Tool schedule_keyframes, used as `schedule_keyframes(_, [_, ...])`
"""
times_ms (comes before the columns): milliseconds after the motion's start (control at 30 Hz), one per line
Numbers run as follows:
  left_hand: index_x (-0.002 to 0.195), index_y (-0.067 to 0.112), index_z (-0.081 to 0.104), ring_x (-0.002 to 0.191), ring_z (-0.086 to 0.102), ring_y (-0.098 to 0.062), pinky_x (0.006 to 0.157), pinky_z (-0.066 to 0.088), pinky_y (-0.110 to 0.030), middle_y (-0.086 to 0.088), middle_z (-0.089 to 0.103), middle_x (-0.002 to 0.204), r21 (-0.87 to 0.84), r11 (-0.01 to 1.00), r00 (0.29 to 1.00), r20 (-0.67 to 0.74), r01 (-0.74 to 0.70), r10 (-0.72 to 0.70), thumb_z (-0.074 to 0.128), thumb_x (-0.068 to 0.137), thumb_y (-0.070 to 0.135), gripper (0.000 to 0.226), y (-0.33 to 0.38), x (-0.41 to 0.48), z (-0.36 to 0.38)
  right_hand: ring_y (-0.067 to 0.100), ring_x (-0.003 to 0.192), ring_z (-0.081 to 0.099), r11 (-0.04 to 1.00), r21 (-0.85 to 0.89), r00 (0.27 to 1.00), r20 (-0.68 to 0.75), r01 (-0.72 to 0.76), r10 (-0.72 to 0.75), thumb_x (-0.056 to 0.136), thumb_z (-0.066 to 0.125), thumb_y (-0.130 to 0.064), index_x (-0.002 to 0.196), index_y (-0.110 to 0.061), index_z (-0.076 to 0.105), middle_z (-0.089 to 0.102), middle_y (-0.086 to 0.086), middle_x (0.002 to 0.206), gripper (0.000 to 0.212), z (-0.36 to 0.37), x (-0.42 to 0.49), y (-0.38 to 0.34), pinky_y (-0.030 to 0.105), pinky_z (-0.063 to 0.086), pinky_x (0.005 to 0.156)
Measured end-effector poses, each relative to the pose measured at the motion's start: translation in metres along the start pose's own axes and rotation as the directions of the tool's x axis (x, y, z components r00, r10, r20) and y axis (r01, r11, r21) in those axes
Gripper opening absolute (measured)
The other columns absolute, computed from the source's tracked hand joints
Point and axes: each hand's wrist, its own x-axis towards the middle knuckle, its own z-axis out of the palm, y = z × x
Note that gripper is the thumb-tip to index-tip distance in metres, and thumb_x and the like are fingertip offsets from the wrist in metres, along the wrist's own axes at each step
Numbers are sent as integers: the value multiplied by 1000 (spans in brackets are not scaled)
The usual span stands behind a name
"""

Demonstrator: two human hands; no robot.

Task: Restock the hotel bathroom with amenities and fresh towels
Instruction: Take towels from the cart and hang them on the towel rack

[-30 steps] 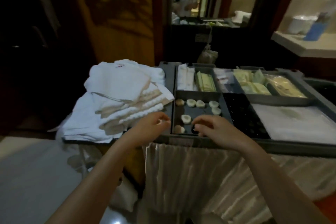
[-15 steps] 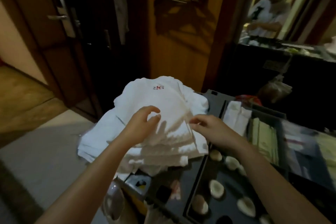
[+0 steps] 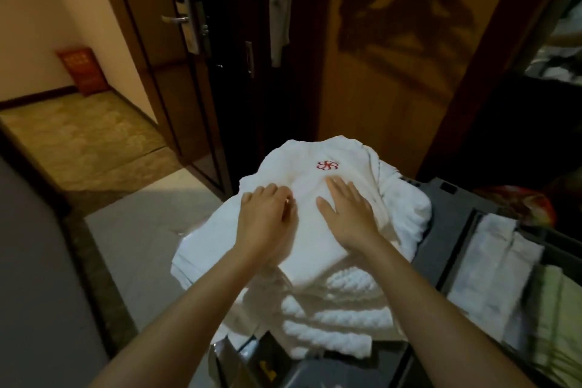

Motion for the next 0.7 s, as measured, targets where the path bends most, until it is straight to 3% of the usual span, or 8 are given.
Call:
schedule_keyframes(133, [85,19,59,81,53,-23,77,29,-34,1,59,84,85,994,997,-42,-61,65,35,85,36,30,6,12,11,15,146,-3,994,82,998,-10,-67,68,97,24,-51,150,-30,7,0,-11,158,59,0,13,11,39,3,117])
schedule_keyframes(233, [102,21,58,107,49,-22,94,25,-36,-1,57,112,63,989,990,-46,-132,135,35,87,39,32,4,14,17,18,145,8,969,185,985,-16,-165,170,96,26,-52,148,-32,11,7,-9,158,58,-2,22,27,42,9,118])
schedule_keyframes(300, [120,24,52,131,34,-22,109,10,-43,-2,46,137,44,993,994,-1,-113,113,26,87,45,47,1,14,17,23,143,16,935,261,969,2,-240,248,94,26,-53,148,-33,12,14,-5,157,59,-3,24,38,45,14,116])
schedule_keyframes(400, [138,28,37,144,11,-20,114,-4,-46,1,26,153,50,996,995,76,-74,70,8,84,54,66,-1,15,18,29,139,25,882,309,932,60,-357,356,91,21,-62,147,-35,17,22,0,155,63,-6,24,57,49,20,113])
schedule_keyframes(533, [141,29,34,145,8,-19,116,0,-49,2,23,154,45,997,995,90,-57,52,2,81,57,73,-1,15,19,35,130,36,683,448,805,169,-577,569,89,28,-61,146,-23,23,31,10,149,69,-1,28,85,49,33,107])
schedule_keyframes(700, [138,28,38,144,10,-20,116,3,-51,2,26,153,36,998,993,105,-54,50,4,81,57,72,-2,16,19,34,129,38,404,747,727,152,-528,670,95,48,-26,146,-12,22,35,13,146,59,-2,26,91,39,37,102])
